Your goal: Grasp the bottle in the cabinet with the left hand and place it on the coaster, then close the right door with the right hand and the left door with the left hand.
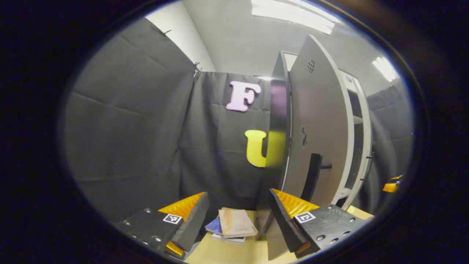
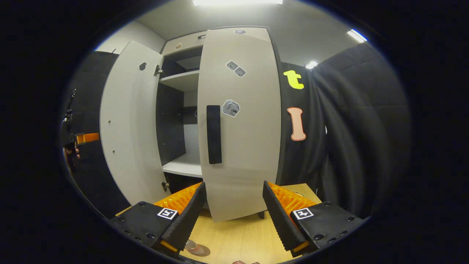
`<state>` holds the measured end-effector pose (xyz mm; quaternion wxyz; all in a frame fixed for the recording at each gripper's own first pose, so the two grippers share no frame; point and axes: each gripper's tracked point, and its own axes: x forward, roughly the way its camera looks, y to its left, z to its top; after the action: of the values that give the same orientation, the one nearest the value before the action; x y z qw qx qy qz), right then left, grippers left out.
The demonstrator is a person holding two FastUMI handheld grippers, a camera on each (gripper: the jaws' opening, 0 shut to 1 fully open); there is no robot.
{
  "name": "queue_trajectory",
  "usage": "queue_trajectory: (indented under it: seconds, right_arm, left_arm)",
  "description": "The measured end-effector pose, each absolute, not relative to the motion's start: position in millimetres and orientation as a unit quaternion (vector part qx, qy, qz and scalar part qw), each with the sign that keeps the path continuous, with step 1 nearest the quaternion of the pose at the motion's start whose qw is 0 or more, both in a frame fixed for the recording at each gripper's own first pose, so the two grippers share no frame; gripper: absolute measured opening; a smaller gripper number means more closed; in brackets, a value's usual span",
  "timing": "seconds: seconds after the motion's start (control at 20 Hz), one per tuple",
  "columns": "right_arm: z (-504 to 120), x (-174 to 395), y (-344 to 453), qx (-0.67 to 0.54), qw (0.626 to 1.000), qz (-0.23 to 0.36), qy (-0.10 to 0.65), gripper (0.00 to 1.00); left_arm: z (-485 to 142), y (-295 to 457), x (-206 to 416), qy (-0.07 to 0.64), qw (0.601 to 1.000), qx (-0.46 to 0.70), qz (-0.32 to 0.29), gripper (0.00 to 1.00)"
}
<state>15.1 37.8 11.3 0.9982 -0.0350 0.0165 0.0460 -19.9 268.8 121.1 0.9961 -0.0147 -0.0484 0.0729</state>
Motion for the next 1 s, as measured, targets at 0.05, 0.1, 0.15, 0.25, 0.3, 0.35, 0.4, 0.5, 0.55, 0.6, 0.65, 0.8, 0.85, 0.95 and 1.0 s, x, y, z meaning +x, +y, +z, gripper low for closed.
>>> queue_trajectory:
  seconds: [0.05, 0.1, 0.15, 0.25, 0.3, 0.35, 0.4, 0.5, 0.55, 0.6, 0.65, 0.8, 0.85, 0.95, 1.0]
  right_arm:
    - [11, 12, 34, -0.031, 0.999, 0.036, 0.012, 0.98]
    - [9, 10, 32, -0.026, 0.999, 0.028, 0.011, 0.98]
    - [7, 7, 29, -0.02, 0.999, 0.021, 0.013, 0.98]
    - [3, 2, 23, -0.015, 1.0, 0.007, 0.017, 0.98]
    - [1, 1, 19, -0.015, 1.0, 0.001, 0.018, 0.98]
    - [-1, 1, 15, -0.014, 1.0, -0.004, 0.02, 0.98]
    - [-4, 2, 12, -0.012, 1.0, -0.008, 0.023, 0.98]
    - [-9, 4, 9, -0.003, 1.0, -0.012, 0.029, 0.98]
    - [-12, 6, 8, 0.003, 0.999, -0.012, 0.031, 0.98]
    - [-15, 8, 7, 0.009, 0.999, -0.013, 0.034, 0.97]
    - [-19, 11, 7, 0.015, 0.999, -0.011, 0.038, 0.95]
    - [-25, 19, 7, 0.023, 0.999, -0.003, 0.047, 0.95]
    - [-24, 21, 6, 0.023, 0.999, -0.002, 0.045, 0.95]
    - [-21, 25, 5, 0.024, 0.999, 0.003, 0.041, 0.95]
    - [-21, 28, 5, 0.023, 0.999, 0.007, 0.042, 0.95]
  left_arm:
    - [125, 267, -11, -0.051, 0.997, -0.015, 0.058, 1.0]
    - [129, 264, -2, -0.052, 0.997, -0.016, 0.047, 1.0]
    - [130, 260, 5, -0.051, 0.998, -0.017, 0.036, 1.0]
    - [124, 246, 11, -0.043, 0.999, -0.012, 0.005, 0.95]
    - [124, 239, 19, -0.037, 0.999, -0.005, -0.007, 1.0]
    - [121, 231, 28, -0.029, 0.999, 0.004, -0.017, 1.0]
    - [122, 229, 34, -0.024, 0.999, 0.021, -0.014, 1.0]
    - [123, 224, 34, -0.021, 0.998, 0.051, -0.013, 0.94]
    - [122, 224, 34, -0.019, 0.998, 0.057, -0.014, 0.99]
    - [121, 223, 34, -0.015, 0.998, 0.053, -0.016, 0.99]
    - [118, 223, 36, -0.011, 0.999, 0.045, -0.018, 0.99]
    - [118, 218, 39, -0.006, 0.999, 0.042, -0.022, 0.94]
    - [119, 212, 39, -0.005, 0.999, 0.04, -0.023, 0.94]
    - [117, 193, 39, -0.003, 0.999, 0.032, -0.033, 0.99]
    - [115, 183, 40, -0.001, 0.999, 0.03, -0.039, 0.94]
